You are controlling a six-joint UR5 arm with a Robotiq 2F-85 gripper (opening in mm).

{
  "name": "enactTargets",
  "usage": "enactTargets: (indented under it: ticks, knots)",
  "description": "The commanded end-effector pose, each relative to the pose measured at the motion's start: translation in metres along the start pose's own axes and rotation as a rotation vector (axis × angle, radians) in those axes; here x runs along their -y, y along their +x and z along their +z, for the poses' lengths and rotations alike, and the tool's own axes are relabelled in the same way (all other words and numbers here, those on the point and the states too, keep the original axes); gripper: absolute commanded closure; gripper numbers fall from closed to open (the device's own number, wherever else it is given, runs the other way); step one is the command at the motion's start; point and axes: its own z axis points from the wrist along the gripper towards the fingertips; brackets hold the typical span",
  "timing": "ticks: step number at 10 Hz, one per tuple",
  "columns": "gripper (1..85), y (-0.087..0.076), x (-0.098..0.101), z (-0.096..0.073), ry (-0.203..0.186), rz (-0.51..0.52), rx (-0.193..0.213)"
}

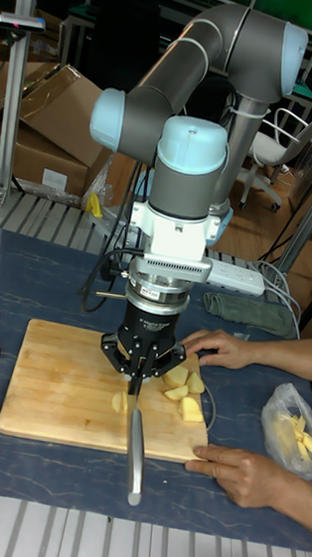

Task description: Chop the potatoes

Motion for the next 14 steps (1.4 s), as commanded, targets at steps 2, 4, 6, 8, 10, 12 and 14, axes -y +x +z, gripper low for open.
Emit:
enactTargets:
  ticks: [2,4,6,8,10,12,14]
  knots:
    - [84.7,-0.004,-0.003,-0.003,-0.003,0.003,0.006]
    - [84.7,-0.004,0.003,-0.002,0.020,-0.025,0.004]
    - [84.7,-0.002,0.001,-0.006,0.023,-0.042,-0.012]
    - [84.7,-0.002,-0.007,-0.009,0.016,-0.038,-0.022]
    - [84.7,-0.002,-0.008,-0.004,0.044,-0.093,-0.018]
    - [84.7,-0.001,-0.004,-0.002,0.073,-0.146,-0.017]
    - [84.7,-0.004,-0.005,-0.001,0.071,-0.146,-0.003]
